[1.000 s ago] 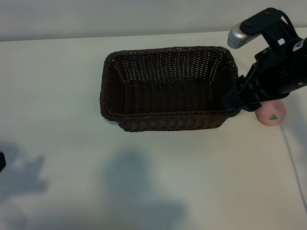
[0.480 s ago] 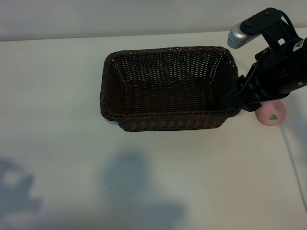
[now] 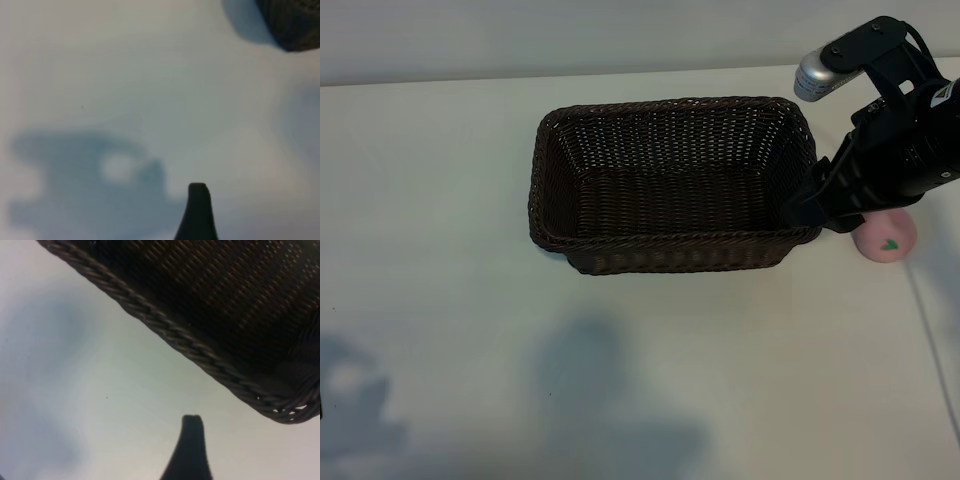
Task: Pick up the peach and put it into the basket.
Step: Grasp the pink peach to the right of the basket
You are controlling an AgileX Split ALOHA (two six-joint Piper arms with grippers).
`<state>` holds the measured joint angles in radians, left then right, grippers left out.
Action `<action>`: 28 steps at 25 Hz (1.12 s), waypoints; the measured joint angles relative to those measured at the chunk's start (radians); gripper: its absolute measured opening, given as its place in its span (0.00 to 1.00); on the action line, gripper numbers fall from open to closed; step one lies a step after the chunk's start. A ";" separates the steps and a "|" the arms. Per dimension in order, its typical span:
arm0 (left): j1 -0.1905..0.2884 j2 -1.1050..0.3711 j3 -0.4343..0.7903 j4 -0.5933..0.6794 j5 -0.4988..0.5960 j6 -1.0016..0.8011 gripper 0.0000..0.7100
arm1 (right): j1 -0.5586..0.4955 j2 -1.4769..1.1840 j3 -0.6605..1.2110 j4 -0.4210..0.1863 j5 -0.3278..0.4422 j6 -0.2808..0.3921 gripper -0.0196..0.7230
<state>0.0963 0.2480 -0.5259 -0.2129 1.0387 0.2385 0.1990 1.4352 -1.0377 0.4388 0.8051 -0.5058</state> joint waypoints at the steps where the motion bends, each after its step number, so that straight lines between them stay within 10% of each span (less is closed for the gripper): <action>1: 0.000 0.000 0.002 0.011 0.008 -0.005 0.83 | 0.000 0.000 0.000 0.000 0.000 0.000 0.83; 28: -0.084 -0.091 0.009 0.057 0.033 -0.035 0.71 | 0.000 0.000 0.000 -0.003 0.000 0.000 0.83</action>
<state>0.0128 0.1570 -0.5171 -0.1561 1.0713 0.2035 0.1990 1.4352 -1.0377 0.4359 0.8051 -0.5058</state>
